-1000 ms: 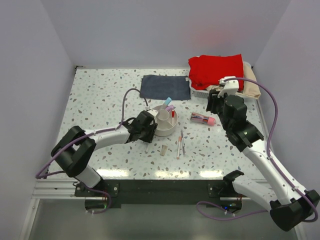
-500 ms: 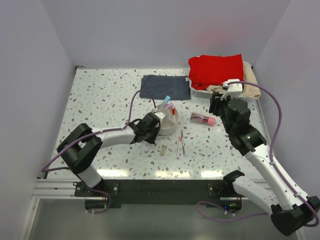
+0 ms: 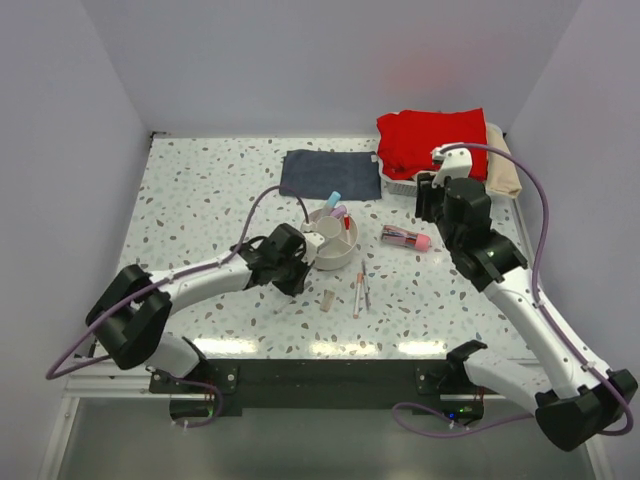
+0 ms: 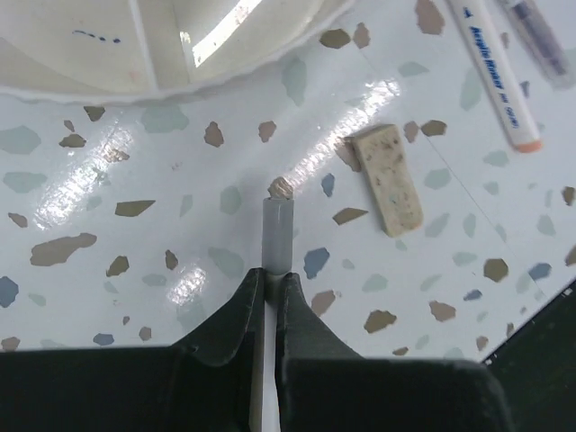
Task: Sort the stationery into containers
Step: Pick up the pen from the center of the board, then place the pen in the storage box.
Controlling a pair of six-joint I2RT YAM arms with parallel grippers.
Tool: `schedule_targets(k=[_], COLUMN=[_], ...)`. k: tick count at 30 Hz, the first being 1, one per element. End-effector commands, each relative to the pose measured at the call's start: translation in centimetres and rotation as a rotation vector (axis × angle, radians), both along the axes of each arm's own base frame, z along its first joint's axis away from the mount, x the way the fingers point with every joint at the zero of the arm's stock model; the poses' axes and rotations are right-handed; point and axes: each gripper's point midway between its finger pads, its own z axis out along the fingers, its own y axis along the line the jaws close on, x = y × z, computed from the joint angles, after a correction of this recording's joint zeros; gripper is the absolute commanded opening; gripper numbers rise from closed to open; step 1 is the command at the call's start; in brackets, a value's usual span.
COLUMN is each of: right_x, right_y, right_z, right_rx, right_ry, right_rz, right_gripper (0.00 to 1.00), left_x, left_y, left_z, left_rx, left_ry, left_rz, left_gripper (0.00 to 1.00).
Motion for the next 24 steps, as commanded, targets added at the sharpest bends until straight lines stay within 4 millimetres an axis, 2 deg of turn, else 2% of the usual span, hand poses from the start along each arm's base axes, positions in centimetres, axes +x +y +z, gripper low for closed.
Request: schedule_targets(k=[1, 2, 3, 5, 6, 8, 11, 13, 14, 15, 17, 18, 20, 21, 24], right_x=[0.9, 1.1, 1.4, 1.8, 2.1, 2.3, 2.5, 2.4, 2.4, 2.3, 2.1, 2.1, 1.9, 1.8, 1.6], right_y=[-0.3, -0.5, -0.5, -1.0, -1.1, -1.7, -2.2, -2.4, -2.4, -2.4, -2.3, -2.3, -2.2, -2.2, -2.5], right_z=[3.0, 3.1, 3.0, 2.6, 2.4, 2.0, 1.7, 1.6, 1.5, 1.2, 1.2, 0.8, 0.9, 0.6, 0.6], right_rx=[-0.047, -0.056, -0.059, -0.049, -0.049, -0.045, -0.043, -0.042, -0.039, -0.039, -0.035, -0.034, -0.029, -0.030, -0.030], right_ry=[-0.055, -0.055, -0.050, -0.035, -0.025, -0.012, -0.007, -0.009, -0.012, -0.006, -0.013, -0.006, -0.017, -0.015, -0.018], right_rz=[0.011, 0.009, 0.003, -0.011, -0.016, -0.035, -0.048, -0.050, -0.050, -0.051, -0.043, -0.036, -0.030, -0.030, -0.038], right_gripper=[0.45, 0.45, 0.45, 0.46, 0.46, 0.46, 0.47, 0.47, 0.47, 0.47, 0.47, 0.47, 0.47, 0.47, 0.47], left_x=[-0.1, 0.4, 1.0, 1.1, 2.1, 3.5, 5.7, 7.6, 8.5, 9.6, 10.9, 11.7, 12.3, 12.8, 13.9], left_y=[-2.5, -3.0, -4.4, -6.0, -7.2, -8.6, -10.9, -12.4, -12.9, -13.8, -14.6, -15.3, -16.0, -16.4, -17.0], left_z=[7.7, 9.3, 12.7, 16.2, 19.3, 22.8, 26.0, 26.1, 27.1, 26.5, 27.0, 26.4, 26.2, 25.2, 23.8], left_rx=[-0.211, -0.254, -0.362, -0.465, -0.532, -0.600, -0.683, -0.724, -0.760, -0.780, -0.827, -0.831, -0.852, -0.845, -0.831], left_ry=[-0.121, -0.183, -0.296, -0.430, -0.541, -0.662, -0.719, -0.711, -0.756, -0.726, -0.729, -0.714, -0.710, -0.698, -0.691], left_rz=[-0.179, -0.204, -0.244, -0.369, -0.397, -0.418, -0.421, -0.399, -0.393, -0.370, -0.338, -0.333, -0.330, -0.329, -0.317], left_gripper=[0.00, 0.00, 0.00, 0.00, 0.00, 0.00, 0.00, 0.00, 0.00, 0.00, 0.00, 0.00, 0.00, 0.00, 0.00])
